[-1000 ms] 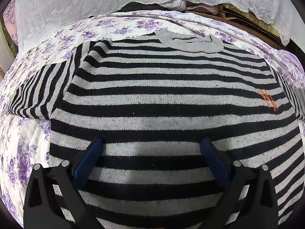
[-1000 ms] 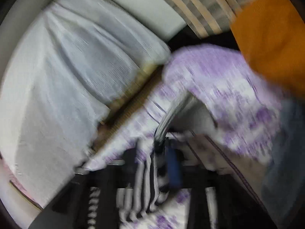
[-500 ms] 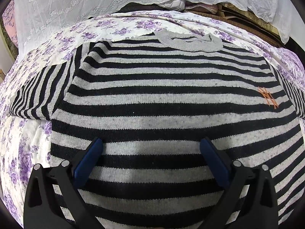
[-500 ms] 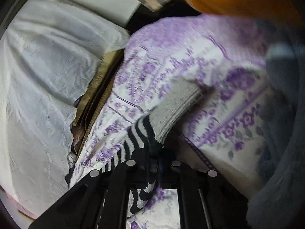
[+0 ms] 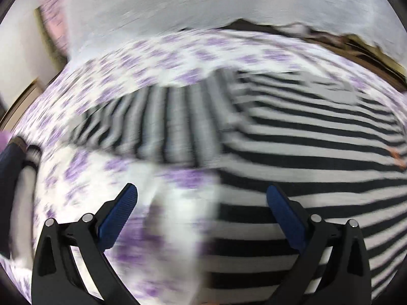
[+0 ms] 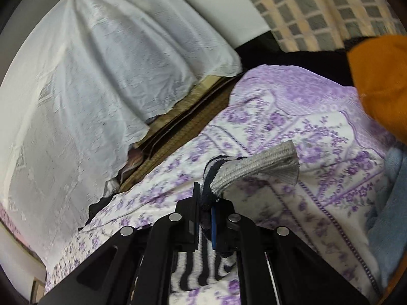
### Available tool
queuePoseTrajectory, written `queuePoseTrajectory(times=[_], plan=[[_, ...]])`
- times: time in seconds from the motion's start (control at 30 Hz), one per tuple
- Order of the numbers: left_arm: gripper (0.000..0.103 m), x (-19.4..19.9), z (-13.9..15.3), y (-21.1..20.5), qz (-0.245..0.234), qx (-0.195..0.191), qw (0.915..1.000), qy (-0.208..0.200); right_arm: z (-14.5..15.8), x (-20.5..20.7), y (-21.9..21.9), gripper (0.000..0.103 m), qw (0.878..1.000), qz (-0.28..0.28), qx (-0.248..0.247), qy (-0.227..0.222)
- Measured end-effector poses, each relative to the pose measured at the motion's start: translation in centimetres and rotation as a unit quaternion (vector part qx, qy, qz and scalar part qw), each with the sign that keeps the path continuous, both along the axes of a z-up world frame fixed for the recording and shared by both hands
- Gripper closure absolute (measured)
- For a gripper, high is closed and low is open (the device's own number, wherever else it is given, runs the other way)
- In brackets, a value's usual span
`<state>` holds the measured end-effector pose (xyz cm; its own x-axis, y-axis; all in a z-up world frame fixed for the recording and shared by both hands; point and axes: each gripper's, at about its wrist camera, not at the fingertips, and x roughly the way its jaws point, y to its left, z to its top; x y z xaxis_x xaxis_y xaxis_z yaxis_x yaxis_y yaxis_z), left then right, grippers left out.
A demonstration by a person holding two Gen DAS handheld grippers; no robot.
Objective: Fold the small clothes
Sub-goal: 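Fold the held sleeve across the sweater body with the right gripper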
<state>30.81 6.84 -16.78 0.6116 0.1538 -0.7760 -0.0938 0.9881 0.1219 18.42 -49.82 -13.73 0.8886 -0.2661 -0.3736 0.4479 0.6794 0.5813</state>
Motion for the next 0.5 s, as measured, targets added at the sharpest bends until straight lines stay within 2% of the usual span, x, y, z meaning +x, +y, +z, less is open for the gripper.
queuePoseTrajectory(times=[0.07, 0.13, 0.17, 0.4, 0.5], plan=[[0.004, 0.4, -0.3, 2.2, 0.027, -0.022, 0.9993, 0.013, 0.5, 0.4, 0.8, 0.096, 1.0, 0.006, 0.001, -0.001], [0.004, 0.6, -0.5, 3.2, 0.034, -0.054, 0.9977, 0.021, 0.9, 0.7, 1.3, 0.096, 1.0, 0.011, 0.002, -0.002], [0.004, 0.6, -0.5, 3.3, 0.035, -0.058, 0.9975, 0.021, 1.2, 1.0, 1.7, 0.096, 1.0, 0.014, 0.001, -0.003], [0.004, -0.3, -0.6, 0.5, 0.022, 0.026, 0.9994, -0.01, 3.3, 2.6, 5.4, 0.096, 0.999, 0.048, -0.014, -0.006], [0.004, -0.7, -0.3, 0.1, 0.017, 0.031, 0.9992, -0.019, 4.1, 3.4, 7.3, 0.096, 0.998, 0.065, -0.024, -0.005]])
